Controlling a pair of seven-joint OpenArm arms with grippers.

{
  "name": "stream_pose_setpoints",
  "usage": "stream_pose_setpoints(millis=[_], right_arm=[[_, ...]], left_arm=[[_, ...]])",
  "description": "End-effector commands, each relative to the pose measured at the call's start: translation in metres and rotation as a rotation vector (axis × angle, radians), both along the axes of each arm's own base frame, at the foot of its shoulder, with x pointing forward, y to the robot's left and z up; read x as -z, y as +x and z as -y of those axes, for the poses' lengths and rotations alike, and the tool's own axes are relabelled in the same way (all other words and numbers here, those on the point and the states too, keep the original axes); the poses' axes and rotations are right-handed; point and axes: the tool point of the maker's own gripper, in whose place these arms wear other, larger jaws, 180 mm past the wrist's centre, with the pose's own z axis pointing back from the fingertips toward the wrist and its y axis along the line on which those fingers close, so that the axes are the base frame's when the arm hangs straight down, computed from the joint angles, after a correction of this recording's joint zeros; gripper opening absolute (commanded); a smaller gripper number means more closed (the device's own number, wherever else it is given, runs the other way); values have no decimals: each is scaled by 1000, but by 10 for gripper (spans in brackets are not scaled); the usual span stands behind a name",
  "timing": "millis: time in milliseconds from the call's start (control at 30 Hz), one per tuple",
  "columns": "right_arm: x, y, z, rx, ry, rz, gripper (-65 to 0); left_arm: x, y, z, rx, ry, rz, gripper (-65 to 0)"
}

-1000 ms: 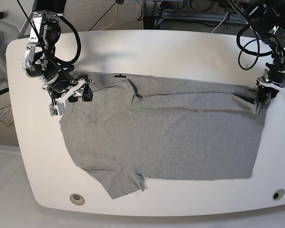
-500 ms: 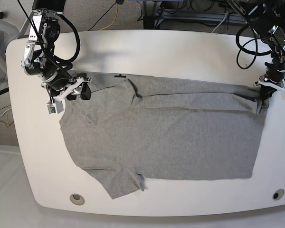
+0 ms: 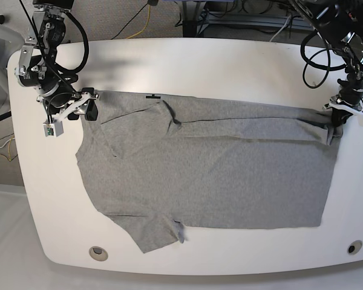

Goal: Fold the T-shirt properly
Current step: 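Drag the folded edge toward the robot with both grippers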

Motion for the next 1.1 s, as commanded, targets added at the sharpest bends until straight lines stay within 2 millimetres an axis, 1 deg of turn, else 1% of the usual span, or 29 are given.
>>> stream_pose_setpoints(millis=[0, 267, 367, 567, 767, 1000, 1067], right_arm=[[-9, 1, 8, 6, -19, 30, -334], [-7, -10, 29, 106, -9, 29, -334], [-9, -12, 38, 131, -16, 35, -334], [-11, -14, 49, 175, -19, 41, -334], [-9, -23, 61, 280, 21, 56, -333], [-7, -29, 65, 352, 61, 67, -331], [-6, -28, 63, 358, 71, 70, -331]], left_arm=[[-14, 6, -9, -3, 22, 36, -627], [-13, 6, -9, -3, 22, 34, -627], [-10, 1, -9, -3, 23, 24, -627], [-10, 0, -9, -3, 23, 23, -627], [-10, 0, -9, -2, 24, 21, -627], [-10, 0, -9, -2, 24, 21, -627], [-10, 0, -9, -2, 24, 21, -627]])
